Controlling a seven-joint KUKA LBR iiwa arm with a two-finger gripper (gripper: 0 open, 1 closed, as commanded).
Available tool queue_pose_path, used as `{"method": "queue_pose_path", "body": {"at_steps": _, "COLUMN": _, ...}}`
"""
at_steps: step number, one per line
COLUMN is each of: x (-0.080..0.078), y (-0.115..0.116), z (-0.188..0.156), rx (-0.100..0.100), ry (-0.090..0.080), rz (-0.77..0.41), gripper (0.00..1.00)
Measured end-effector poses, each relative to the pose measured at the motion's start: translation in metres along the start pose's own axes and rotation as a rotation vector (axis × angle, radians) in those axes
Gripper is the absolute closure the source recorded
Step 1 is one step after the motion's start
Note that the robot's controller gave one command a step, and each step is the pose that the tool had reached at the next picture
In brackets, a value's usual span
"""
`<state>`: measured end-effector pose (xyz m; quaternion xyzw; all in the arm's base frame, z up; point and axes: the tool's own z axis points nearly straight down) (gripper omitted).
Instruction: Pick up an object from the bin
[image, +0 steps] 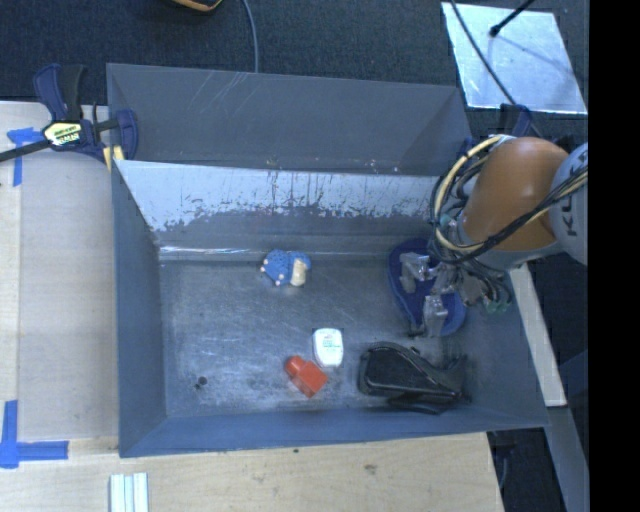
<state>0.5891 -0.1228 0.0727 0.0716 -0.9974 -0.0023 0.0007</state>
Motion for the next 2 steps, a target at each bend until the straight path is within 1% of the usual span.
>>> {"method": "queue_pose_path", "body": {"at_steps": 1, "x": 0.031, "y": -0.006, "z": -0.027, "rx": 0.004, "ry": -0.012, "rz": -0.002, "gripper": 1.00}}
{"method": "queue_pose_path", "body": {"at_steps": 2, "x": 0.015, "y": -0.015, "z": -0.235, "rx": 0.010, "ry": -0.014, "rz": 0.037, "gripper": 1.00}}
